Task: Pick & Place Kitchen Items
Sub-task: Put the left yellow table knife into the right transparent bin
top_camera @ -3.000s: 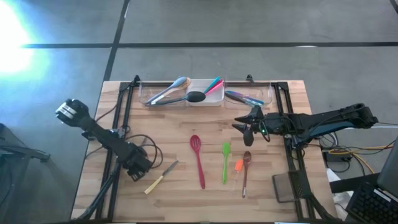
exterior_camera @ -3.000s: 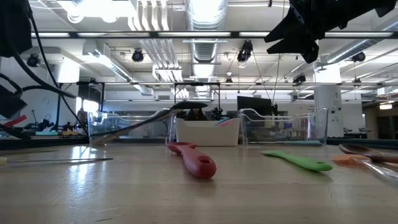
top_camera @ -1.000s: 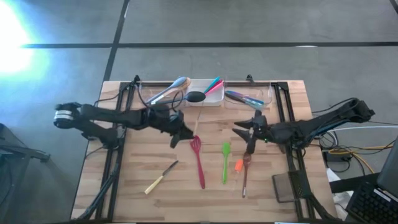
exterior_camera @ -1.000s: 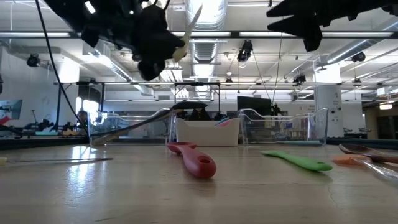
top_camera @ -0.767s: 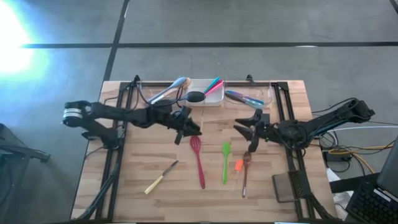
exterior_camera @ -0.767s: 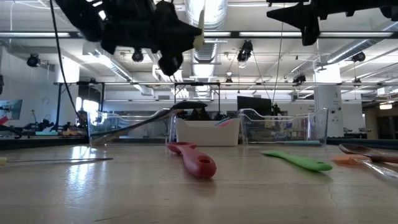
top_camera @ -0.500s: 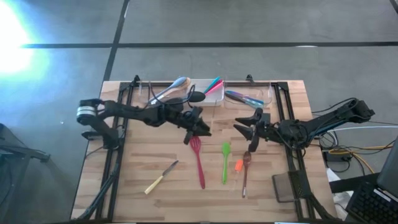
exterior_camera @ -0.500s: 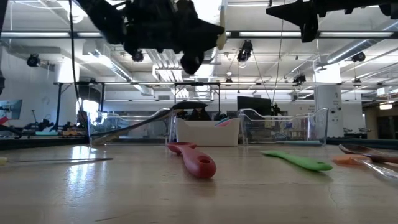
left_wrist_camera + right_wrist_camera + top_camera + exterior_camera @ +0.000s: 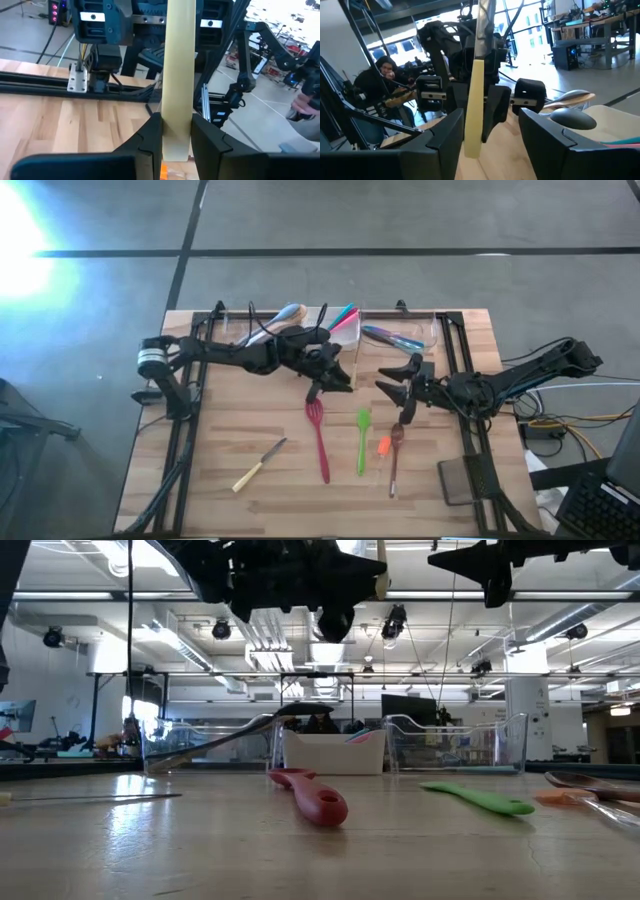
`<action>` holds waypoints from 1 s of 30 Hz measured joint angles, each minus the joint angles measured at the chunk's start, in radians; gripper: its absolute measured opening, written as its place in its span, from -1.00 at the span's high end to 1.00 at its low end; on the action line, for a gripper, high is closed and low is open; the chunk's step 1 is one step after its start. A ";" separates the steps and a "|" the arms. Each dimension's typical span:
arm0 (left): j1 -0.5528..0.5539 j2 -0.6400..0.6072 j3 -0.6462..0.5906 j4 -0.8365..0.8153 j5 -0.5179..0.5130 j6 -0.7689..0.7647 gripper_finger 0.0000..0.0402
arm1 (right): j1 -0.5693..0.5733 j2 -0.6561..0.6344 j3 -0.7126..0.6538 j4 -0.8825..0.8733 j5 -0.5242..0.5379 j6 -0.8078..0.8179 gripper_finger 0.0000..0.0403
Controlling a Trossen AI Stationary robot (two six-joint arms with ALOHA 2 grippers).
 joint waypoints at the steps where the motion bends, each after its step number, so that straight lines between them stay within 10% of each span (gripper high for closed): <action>1: 0.000 0.006 0.012 -0.007 0.003 0.005 0.61 | 0.000 0.000 0.000 0.000 0.001 0.000 0.03; 30: -0.001 0.250 0.397 -0.216 0.138 0.056 0.61 | -0.017 0.000 0.006 0.002 0.019 0.008 -0.17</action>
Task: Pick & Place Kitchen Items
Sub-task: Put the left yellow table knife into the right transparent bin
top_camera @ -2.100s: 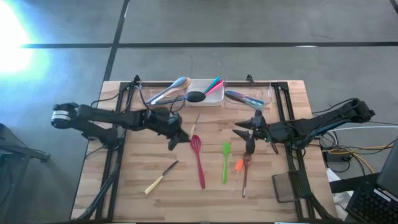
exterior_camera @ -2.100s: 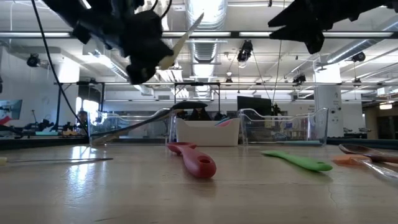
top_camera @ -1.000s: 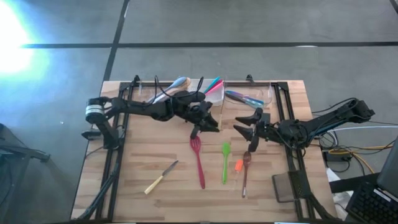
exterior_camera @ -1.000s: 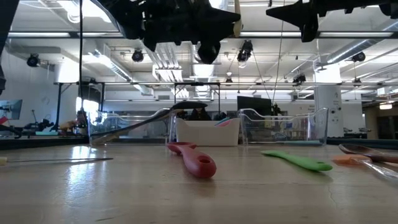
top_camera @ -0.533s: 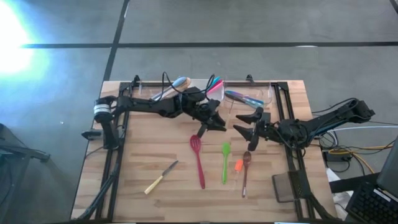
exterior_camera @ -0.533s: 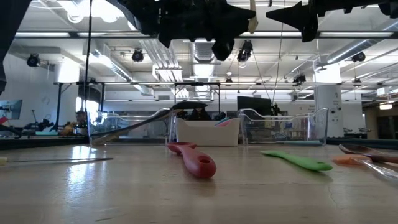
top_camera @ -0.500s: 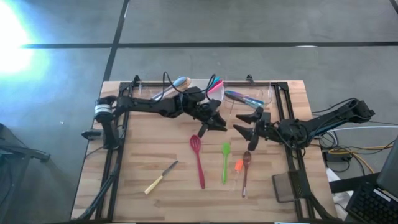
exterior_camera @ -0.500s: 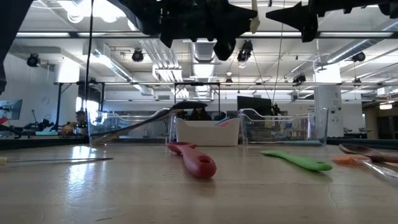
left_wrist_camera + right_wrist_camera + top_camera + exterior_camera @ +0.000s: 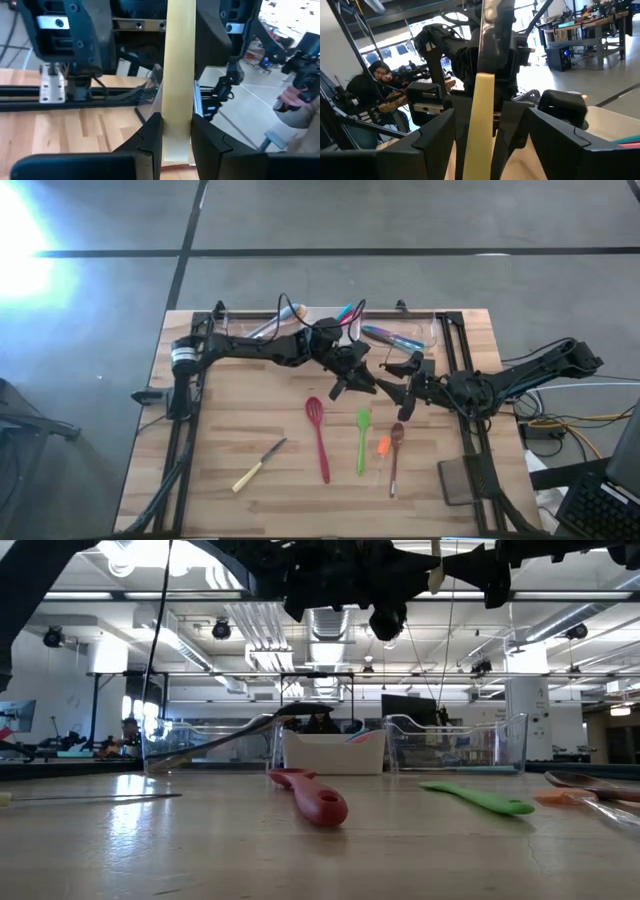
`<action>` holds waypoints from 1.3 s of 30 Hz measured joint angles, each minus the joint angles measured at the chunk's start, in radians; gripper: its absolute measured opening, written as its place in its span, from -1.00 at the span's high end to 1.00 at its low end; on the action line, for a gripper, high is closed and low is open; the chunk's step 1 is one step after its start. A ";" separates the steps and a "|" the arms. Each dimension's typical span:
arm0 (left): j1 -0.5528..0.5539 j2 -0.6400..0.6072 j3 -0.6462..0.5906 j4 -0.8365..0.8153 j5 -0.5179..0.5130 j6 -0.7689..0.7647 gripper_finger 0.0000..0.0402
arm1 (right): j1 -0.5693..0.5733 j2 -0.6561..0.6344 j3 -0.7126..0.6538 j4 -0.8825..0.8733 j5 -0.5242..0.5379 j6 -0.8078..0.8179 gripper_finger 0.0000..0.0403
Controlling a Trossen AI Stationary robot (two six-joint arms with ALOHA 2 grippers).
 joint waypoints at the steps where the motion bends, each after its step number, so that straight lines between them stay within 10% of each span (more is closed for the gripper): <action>1: 0.000 0.010 0.011 -0.001 0.015 -0.005 0.61 | 0.000 0.000 0.000 0.000 0.000 0.000 -0.16; 7: -0.001 0.035 0.040 -0.015 0.034 -0.006 0.61 | -0.001 0.000 0.000 -0.001 0.005 0.022 0.04; 14: 0.000 0.033 0.040 -0.023 0.031 0.003 0.61 | -0.001 0.000 0.000 -0.001 0.000 0.028 0.79; 26: 0.000 0.031 0.040 -0.049 0.031 0.006 0.59 | -0.001 0.000 0.002 -0.003 0.002 0.023 0.81; 39: 0.003 -0.065 0.040 -0.419 -0.088 0.155 -0.49 | -0.014 -0.110 0.001 -0.197 0.108 0.002 0.81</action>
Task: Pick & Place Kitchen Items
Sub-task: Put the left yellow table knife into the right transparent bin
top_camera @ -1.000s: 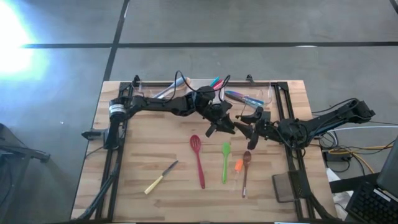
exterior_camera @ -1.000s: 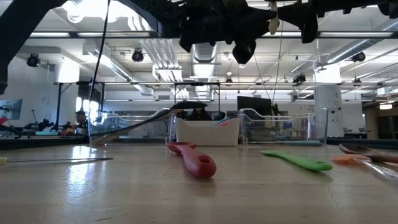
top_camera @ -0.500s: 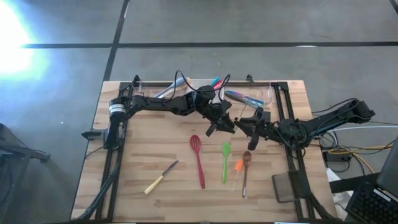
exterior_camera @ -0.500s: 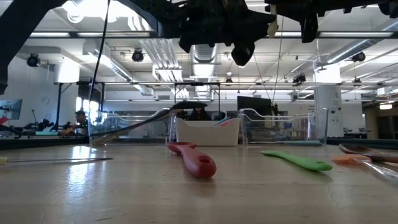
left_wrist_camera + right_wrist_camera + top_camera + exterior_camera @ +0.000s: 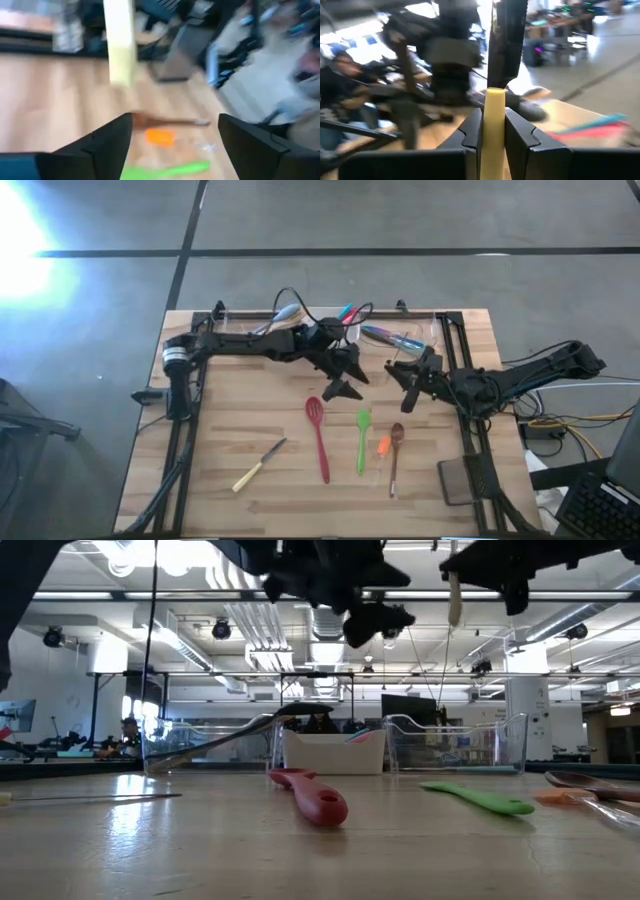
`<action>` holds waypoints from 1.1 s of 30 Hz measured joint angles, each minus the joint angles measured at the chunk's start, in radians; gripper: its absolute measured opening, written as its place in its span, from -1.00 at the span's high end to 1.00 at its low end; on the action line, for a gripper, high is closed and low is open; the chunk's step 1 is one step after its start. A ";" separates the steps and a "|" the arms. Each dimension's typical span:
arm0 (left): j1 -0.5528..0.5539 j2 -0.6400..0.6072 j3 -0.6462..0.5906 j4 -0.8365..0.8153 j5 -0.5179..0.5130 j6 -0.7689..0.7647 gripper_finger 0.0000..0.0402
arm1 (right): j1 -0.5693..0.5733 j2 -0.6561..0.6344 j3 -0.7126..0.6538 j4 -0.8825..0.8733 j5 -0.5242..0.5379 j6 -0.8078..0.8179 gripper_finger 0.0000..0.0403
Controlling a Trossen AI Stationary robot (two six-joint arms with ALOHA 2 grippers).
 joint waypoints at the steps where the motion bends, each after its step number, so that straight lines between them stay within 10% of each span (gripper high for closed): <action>1: 0.000 -0.021 0.000 -0.052 -0.051 0.023 -0.51 | -0.009 -0.027 0.000 -0.052 0.011 0.015 0.81; 6: -0.003 -0.122 -0.001 -0.274 -0.341 0.102 -0.49 | -0.112 -0.127 0.121 -0.522 0.016 0.155 0.81; 14: -0.008 -0.336 -0.163 -0.183 -0.487 0.095 -0.48 | -0.376 -0.062 0.430 -1.020 -0.123 0.038 0.81; 33: -0.008 -0.913 -0.778 0.445 -0.605 0.026 -0.47 | -0.955 0.504 0.851 -1.352 -0.558 -0.467 0.81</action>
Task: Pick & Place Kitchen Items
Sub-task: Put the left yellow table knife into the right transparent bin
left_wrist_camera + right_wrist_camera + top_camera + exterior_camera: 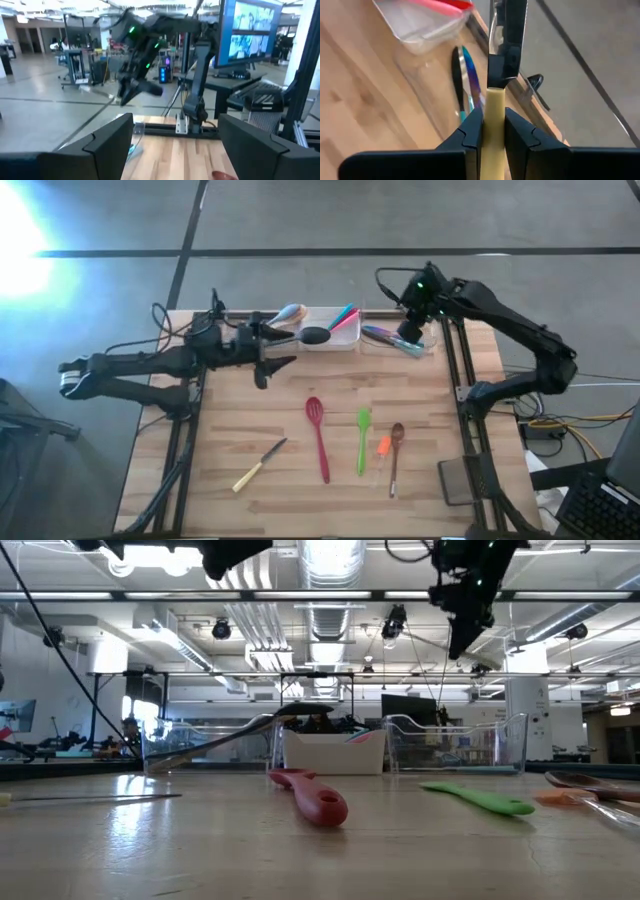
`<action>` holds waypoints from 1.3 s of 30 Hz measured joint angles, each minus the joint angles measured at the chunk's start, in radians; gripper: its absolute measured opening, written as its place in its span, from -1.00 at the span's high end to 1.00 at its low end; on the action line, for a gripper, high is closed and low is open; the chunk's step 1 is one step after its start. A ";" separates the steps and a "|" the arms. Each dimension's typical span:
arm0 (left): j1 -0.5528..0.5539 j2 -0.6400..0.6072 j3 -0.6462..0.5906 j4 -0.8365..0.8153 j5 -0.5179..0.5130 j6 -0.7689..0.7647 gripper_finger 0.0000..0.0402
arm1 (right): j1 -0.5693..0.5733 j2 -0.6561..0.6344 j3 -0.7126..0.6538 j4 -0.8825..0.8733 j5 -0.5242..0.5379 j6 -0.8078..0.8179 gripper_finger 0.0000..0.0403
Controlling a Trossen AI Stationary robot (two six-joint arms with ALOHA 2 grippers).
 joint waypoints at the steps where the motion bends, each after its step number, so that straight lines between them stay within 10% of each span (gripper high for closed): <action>1: 0.000 -0.015 -0.007 0.001 0.000 -0.001 -0.47 | -0.014 0.025 0.007 -0.003 -0.002 -0.016 0.81; 39: 0.000 -0.096 -0.027 -0.003 0.000 -0.004 -0.47 | -0.104 0.462 0.035 -0.074 -0.026 -0.124 0.81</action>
